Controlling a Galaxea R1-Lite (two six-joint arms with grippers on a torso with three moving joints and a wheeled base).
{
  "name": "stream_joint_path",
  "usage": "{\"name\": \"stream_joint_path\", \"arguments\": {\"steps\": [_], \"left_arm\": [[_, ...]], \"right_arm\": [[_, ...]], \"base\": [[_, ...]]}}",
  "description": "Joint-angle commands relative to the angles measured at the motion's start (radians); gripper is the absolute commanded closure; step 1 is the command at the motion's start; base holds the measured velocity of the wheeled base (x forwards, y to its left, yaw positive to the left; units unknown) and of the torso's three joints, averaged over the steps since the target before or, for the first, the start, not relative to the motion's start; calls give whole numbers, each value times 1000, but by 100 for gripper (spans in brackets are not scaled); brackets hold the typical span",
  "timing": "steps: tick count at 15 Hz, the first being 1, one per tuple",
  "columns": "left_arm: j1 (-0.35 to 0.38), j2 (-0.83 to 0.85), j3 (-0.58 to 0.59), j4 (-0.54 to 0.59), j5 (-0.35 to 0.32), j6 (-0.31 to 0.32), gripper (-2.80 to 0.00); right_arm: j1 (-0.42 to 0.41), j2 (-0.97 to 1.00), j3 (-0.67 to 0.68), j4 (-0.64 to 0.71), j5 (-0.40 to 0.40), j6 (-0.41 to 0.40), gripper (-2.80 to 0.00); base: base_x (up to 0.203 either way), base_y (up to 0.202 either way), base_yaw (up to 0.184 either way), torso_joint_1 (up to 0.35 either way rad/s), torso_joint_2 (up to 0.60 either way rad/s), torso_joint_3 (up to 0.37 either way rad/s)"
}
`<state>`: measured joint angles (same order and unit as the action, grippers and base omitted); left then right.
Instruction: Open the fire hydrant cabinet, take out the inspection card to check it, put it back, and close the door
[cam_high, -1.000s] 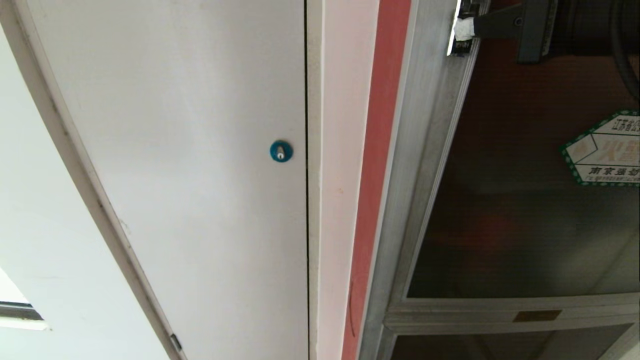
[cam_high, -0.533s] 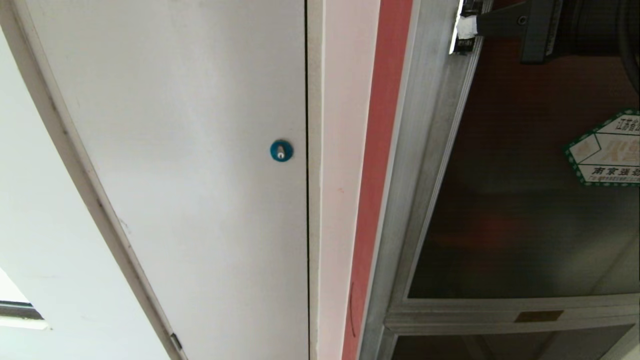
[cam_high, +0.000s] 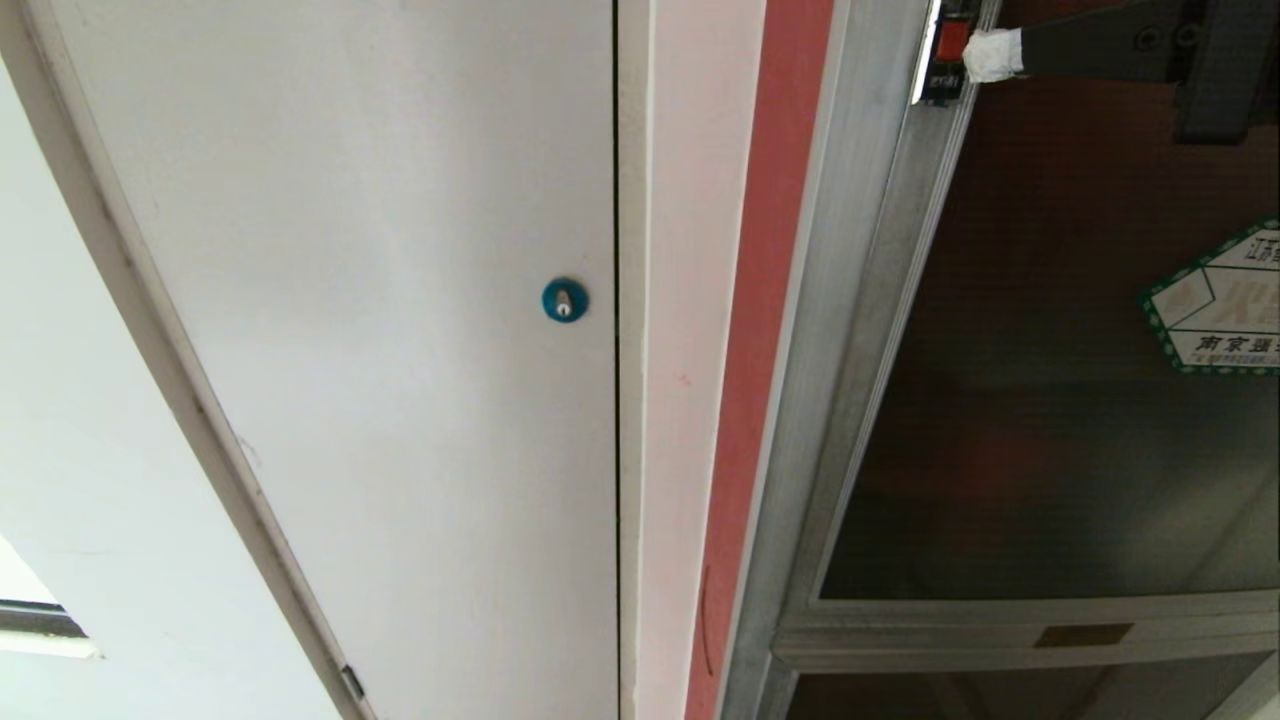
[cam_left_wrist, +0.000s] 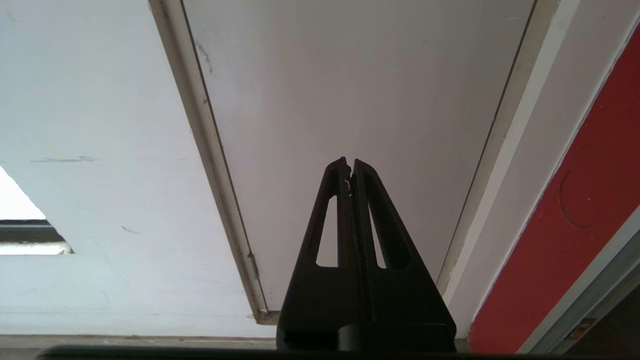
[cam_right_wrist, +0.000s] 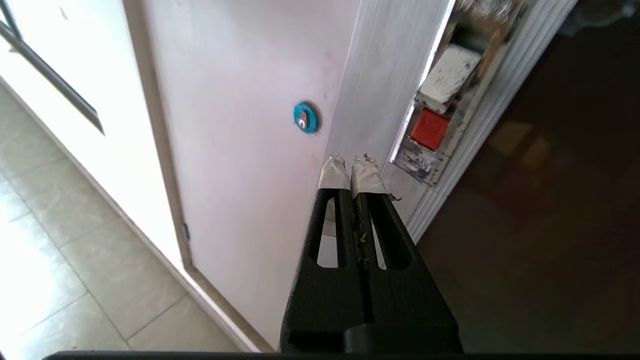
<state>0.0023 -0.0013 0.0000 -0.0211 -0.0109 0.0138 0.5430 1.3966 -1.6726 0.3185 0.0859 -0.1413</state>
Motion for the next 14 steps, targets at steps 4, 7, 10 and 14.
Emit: {"name": "stream_joint_path", "arguments": {"steps": [4,7,10,14], "left_arm": [[1,0,8,0,0,0,0],[1,0,8,0,0,0,0],[1,0,6,0,0,0,0],[1,0,8,0,0,0,0]], "right_arm": [[17,-32,-76,7,3,-1,0],[18,-2,-141,13,-9,-3,0],[18,19,-167,37,-51,-14,0],[17,38,-167,40,-54,-14,0]], "base": [[0,0,0,0,0,0],[0,0,0,0,0,0],[0,0,0,0,0,0],[0,0,0,0,0,0]]}}
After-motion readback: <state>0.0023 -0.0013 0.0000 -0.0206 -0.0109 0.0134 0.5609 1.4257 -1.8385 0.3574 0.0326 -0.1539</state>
